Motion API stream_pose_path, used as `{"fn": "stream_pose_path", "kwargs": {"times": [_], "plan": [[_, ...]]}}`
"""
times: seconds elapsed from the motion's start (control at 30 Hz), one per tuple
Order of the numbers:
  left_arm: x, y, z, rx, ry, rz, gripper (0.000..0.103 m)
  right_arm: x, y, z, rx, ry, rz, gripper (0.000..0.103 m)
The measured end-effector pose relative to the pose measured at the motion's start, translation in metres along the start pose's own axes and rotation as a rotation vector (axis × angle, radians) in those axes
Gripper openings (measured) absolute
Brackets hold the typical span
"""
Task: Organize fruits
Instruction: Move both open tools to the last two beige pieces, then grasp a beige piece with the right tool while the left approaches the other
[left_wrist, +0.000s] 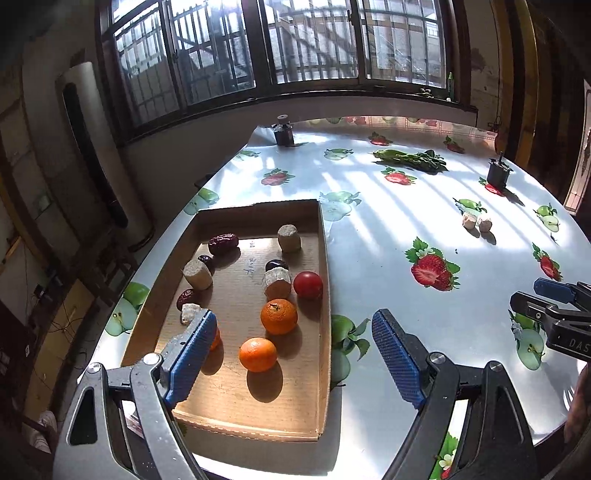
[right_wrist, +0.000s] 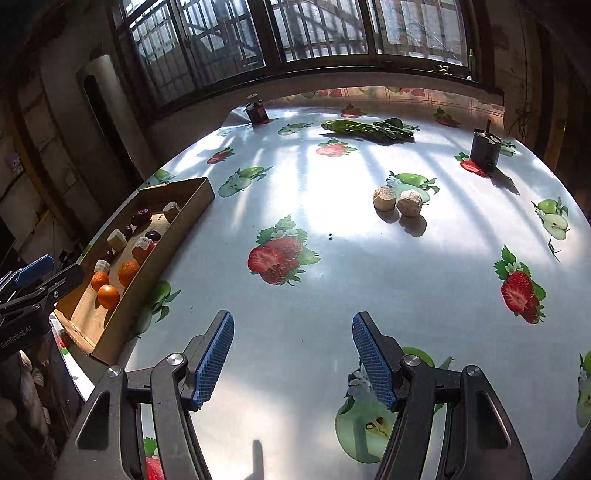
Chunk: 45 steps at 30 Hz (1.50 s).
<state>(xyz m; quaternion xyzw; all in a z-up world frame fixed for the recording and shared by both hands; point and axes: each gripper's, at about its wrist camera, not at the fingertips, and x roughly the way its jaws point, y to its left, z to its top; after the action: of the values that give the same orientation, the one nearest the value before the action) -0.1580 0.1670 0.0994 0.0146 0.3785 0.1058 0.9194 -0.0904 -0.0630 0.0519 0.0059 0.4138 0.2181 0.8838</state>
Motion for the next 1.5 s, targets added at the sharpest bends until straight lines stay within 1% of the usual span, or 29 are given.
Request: {"fn": "stream_pose_path", "kwargs": {"times": [0.1,0.2,0.33,0.43,0.57,0.6,0.63,0.67,0.77,0.93,1.0,1.03,1.1,1.13,1.23,1.3,1.4,1.43,1.5], "plan": [[-0.002,-0.002,0.005,-0.012,0.011,-0.077,0.086,-0.010,-0.020,0.002,0.001,-0.011,-0.073,0.071],[-0.002,-0.011,0.015,-0.009,0.006,-0.114,0.086,-0.018,-0.052,0.008,0.051,-0.018,-0.128,0.071],[0.004,-0.028,0.029,0.026,-0.006,-0.147,0.086,-0.023,-0.091,0.021,0.138,-0.032,-0.166,0.071],[0.016,-0.040,0.037,0.026,0.010,-0.176,0.086,-0.019,-0.108,0.034,0.193,-0.049,-0.174,0.071],[0.031,-0.046,0.038,0.005,0.027,-0.213,0.086,0.010,-0.120,0.059,0.275,-0.055,-0.119,0.070],[0.035,-0.048,0.037,0.003,0.031,-0.219,0.086,0.020,-0.121,0.065,0.288,-0.049,-0.106,0.065],[0.039,-0.049,0.036,0.003,0.037,-0.224,0.086,0.033,-0.121,0.072,0.300,-0.038,-0.099,0.062],[0.042,-0.050,0.035,0.006,0.043,-0.230,0.086,0.043,-0.121,0.078,0.307,-0.035,-0.098,0.060],[0.053,-0.052,0.035,0.011,0.059,-0.236,0.084,0.072,-0.119,0.093,0.306,-0.022,-0.111,0.060],[0.071,-0.052,0.041,-0.023,0.102,-0.262,0.083,0.111,-0.117,0.107,0.310,0.022,-0.134,0.060],[0.079,-0.055,0.043,-0.030,0.122,-0.277,0.083,0.121,-0.116,0.107,0.316,0.039,-0.123,0.060],[0.082,-0.057,0.044,-0.031,0.128,-0.284,0.083,0.121,-0.116,0.105,0.313,0.023,-0.115,0.059],[0.088,-0.064,0.048,-0.028,0.133,-0.293,0.083,0.117,-0.116,0.102,0.316,0.017,-0.065,0.038],[0.091,-0.068,0.049,-0.026,0.137,-0.298,0.083,0.114,-0.117,0.100,0.321,0.018,-0.068,0.034],[0.104,-0.085,0.057,-0.025,0.158,-0.333,0.083,0.102,-0.122,0.089,0.325,0.015,-0.076,0.033],[0.114,-0.099,0.062,-0.022,0.176,-0.352,0.083,0.092,-0.126,0.080,0.308,0.006,-0.117,0.033],[0.130,-0.121,0.071,-0.021,0.192,-0.373,0.083,0.078,-0.133,0.072,0.270,-0.007,-0.218,0.033],[0.135,-0.128,0.075,-0.025,0.196,-0.384,0.083,0.075,-0.137,0.070,0.267,-0.006,-0.223,0.034],[0.148,-0.144,0.085,-0.041,0.206,-0.411,0.083,0.072,-0.147,0.066,0.291,-0.010,-0.185,0.034]]}}
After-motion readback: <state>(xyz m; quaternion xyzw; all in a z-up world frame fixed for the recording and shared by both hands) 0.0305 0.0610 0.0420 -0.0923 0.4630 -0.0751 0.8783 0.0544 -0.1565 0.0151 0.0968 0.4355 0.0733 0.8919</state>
